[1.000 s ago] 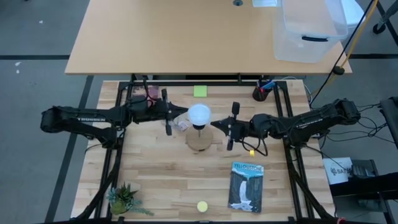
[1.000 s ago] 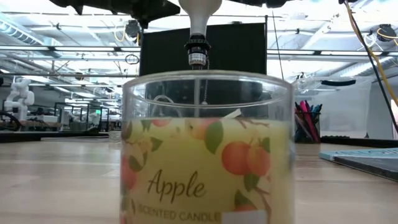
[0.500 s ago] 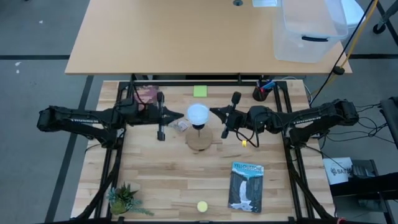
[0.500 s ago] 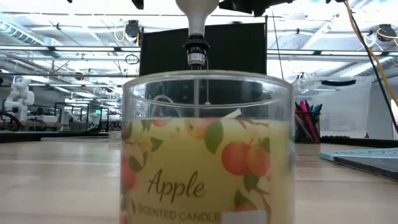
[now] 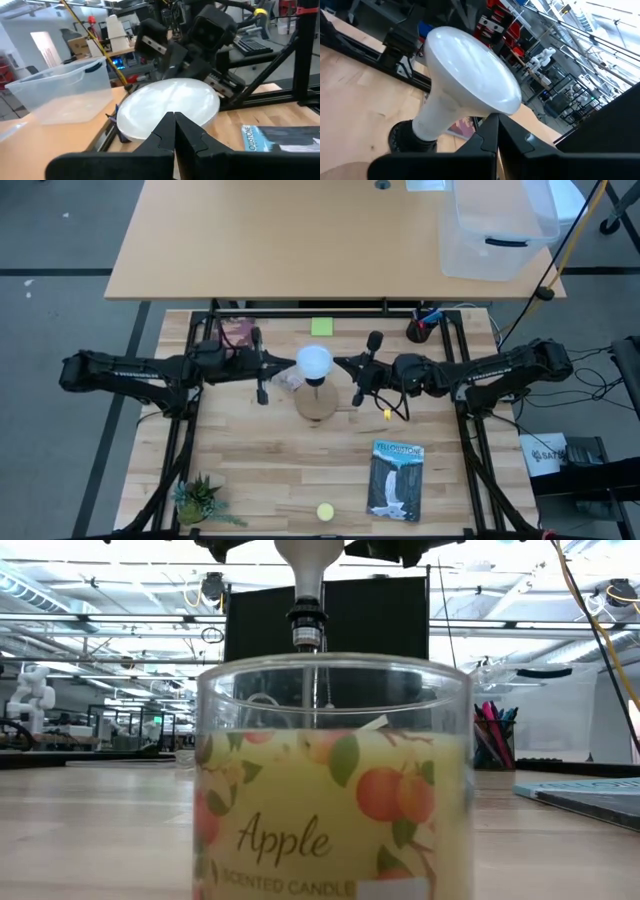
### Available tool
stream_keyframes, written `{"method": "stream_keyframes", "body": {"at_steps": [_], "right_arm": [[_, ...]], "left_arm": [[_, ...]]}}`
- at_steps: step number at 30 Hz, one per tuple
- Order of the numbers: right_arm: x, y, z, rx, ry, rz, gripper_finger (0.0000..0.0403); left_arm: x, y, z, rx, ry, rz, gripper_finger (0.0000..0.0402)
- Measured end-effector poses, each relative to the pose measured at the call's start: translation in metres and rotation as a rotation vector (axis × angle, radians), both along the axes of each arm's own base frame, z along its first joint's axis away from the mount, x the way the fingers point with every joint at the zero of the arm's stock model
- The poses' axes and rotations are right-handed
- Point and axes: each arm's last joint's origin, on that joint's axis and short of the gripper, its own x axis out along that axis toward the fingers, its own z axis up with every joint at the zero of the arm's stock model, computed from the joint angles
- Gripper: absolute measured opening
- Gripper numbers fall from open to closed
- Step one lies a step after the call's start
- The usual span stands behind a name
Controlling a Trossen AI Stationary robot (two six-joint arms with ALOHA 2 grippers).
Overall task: Screw lightbulb
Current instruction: Insert the lightbulb into the lamp
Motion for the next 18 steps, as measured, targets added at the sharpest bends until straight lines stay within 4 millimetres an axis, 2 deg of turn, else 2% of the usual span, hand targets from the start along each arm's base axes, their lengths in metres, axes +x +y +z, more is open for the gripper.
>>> {"method": "stream_keyframes", "body": {"at_steps": [11, 18], "right_arm": [[-0.002, 0.024, -0.009, -0.02, 0.091, 0.11, 0.0], [-0.004, 0.021, -0.011, -0.029, 0.111, -0.043, 0.0]], "left_arm": [[-0.001, 0.012, -0.004, -0.02, 0.025, 0.143, 0.0], [-0.008, 0.003, 0.007, 0.007, -0.035, 0.108, 0.0]]}}
